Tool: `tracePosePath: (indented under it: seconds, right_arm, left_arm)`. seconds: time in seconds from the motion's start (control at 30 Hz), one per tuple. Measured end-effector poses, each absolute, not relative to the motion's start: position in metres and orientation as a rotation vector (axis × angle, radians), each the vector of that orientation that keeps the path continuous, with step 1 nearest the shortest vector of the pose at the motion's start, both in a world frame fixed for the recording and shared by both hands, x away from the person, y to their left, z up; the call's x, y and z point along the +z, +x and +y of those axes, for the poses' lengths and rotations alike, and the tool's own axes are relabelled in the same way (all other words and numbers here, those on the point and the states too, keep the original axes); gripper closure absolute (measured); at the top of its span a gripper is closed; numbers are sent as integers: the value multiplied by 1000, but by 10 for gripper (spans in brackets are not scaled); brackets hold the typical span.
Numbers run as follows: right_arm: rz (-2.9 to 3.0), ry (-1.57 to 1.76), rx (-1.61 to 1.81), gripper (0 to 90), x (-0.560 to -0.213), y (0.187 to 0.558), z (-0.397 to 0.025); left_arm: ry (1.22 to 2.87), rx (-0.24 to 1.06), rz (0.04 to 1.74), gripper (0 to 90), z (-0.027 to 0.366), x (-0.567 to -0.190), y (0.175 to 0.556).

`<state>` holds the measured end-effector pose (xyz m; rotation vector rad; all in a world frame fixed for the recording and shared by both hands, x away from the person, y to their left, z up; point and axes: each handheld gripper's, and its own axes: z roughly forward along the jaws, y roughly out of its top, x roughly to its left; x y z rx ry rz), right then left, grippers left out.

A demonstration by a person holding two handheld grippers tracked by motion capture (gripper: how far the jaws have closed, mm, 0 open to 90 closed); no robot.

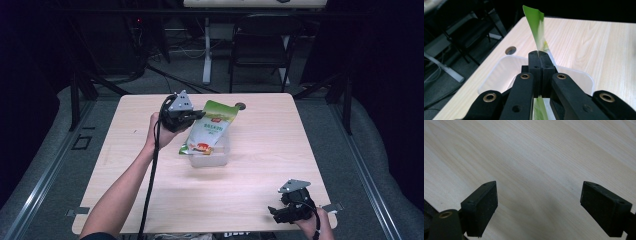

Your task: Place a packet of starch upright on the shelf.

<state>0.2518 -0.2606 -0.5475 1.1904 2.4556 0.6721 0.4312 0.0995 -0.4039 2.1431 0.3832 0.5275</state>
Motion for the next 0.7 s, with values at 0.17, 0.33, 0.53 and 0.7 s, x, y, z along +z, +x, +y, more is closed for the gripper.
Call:
tracePosePath:
  seconds: [0.17, 0.33, 0.53, 0.7]
  right_arm:
    - [2457, 1192, 678, 135, -548, 252, -261]
    - [2459, 1191, 677, 135, -548, 252, -261]
    - [2461, 1190, 670, 135, -548, 252, -260]
    - [2457, 1190, 674, 135, -548, 252, -260]
  left_arm:
    - [2167, 478, 387, 900, 96, -416, 434]
    - [2152, 457, 425, 898, 101, -421, 433]
    - [2142, 430, 490, 850, 103, -423, 432]
    - [2161, 373, 555, 763, 103, -429, 434]
